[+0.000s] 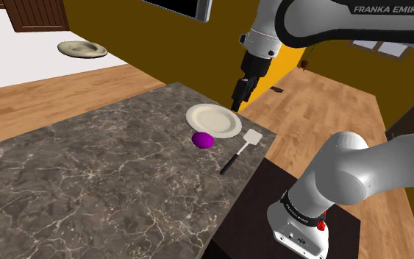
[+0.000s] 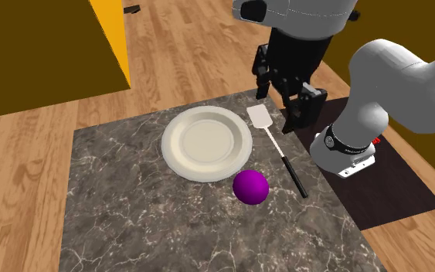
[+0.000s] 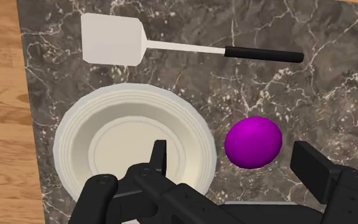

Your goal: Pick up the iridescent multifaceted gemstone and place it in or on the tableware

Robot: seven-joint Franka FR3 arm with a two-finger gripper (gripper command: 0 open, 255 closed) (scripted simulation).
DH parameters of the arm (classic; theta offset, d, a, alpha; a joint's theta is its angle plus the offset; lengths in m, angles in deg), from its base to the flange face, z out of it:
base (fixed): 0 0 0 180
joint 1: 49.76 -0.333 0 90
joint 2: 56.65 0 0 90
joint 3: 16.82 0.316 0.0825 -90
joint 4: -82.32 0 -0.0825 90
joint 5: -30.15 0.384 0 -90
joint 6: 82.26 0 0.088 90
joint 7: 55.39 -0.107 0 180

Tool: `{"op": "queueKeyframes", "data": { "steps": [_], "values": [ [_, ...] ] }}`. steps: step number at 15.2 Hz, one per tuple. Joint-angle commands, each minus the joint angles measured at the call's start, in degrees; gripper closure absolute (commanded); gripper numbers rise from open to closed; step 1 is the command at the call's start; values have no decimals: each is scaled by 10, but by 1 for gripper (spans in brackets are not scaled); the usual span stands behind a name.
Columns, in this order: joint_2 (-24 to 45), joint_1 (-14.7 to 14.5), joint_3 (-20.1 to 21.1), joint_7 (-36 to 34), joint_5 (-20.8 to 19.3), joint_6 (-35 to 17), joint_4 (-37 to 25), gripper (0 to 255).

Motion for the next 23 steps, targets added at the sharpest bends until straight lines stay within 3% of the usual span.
{"op": "queueKeyframes", "data": {
  "steps": [1, 10, 18, 23],
  "values": [
    [6, -9, 15, -13, 13, -58, 29, 0],
    [112, -43, 86, -66, 53, -343, 111, 0],
    [181, -41, 98, -70, 54, -434, 129, 0],
    [181, -41, 98, -70, 54, -434, 129, 0]
  ]
}}
